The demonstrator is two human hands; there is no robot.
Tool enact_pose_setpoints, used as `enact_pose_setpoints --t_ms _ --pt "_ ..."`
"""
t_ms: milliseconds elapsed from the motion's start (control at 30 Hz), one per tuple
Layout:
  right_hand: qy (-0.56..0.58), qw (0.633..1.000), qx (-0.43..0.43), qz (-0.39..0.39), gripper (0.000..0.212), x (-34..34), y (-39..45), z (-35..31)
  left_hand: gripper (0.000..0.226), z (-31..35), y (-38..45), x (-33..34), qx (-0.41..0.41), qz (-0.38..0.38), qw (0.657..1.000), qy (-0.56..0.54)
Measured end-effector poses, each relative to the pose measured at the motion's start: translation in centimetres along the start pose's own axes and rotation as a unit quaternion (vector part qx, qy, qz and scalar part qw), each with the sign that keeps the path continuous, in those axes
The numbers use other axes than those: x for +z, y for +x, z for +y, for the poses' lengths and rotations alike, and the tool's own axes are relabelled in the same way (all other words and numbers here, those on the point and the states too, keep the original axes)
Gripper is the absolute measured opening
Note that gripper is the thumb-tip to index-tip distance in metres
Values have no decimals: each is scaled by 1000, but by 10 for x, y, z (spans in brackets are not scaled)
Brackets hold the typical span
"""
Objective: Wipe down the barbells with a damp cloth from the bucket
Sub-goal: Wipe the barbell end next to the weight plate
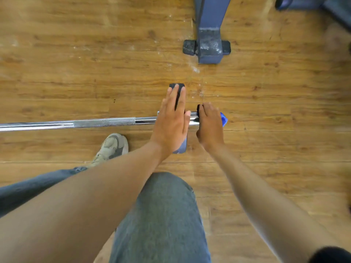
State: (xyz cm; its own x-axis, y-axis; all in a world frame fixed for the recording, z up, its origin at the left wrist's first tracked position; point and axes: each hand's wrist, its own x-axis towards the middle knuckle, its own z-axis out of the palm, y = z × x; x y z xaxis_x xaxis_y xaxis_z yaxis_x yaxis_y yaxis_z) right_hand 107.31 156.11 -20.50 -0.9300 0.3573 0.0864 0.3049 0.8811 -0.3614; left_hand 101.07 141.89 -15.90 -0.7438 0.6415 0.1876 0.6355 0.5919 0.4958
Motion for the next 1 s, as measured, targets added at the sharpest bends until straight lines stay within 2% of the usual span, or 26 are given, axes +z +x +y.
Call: enact_pose_setpoints --t_ms 67,133,200,267,400,533,633,733,800,900,1000 --pt "44 998 -38 -12 39 7 -5 -18 66 2 6 -5 -44 -2 998 48" --pt "85 992 -88 -37 38 13 -8 -20 73 10 8 -6 -60 -8 995 77" --pt "78 993 -75 -50 43 22 -11 -14 76 15 0 -4 -63 -14 996 63" --pt "50 997 -42 -51 53 31 -25 -13 76 16 -16 -2 -40 -11 996 78" --pt "-8 991 -119 -67 68 27 -46 0 76 12 -60 -4 14 -15 993 112" --pt "18 999 -24 -22 70 22 -71 -12 78 16 -114 -4 63 -16 990 123" --pt "40 997 -65 -13 70 39 -111 -25 75 14 -145 -5 100 5 986 131" --pt "32 992 -119 8 75 35 -134 -15 70 4 -131 -15 99 44 985 136" --pt "11 995 -95 14 85 27 -138 -13 72 2 -118 -21 108 23 987 120" --pt "43 998 -11 33 78 29 -149 -38 74 1 -133 -16 144 -2 984 109" --pt "85 994 -34 55 68 37 -185 -54 71 1 -163 -19 148 12 985 90"
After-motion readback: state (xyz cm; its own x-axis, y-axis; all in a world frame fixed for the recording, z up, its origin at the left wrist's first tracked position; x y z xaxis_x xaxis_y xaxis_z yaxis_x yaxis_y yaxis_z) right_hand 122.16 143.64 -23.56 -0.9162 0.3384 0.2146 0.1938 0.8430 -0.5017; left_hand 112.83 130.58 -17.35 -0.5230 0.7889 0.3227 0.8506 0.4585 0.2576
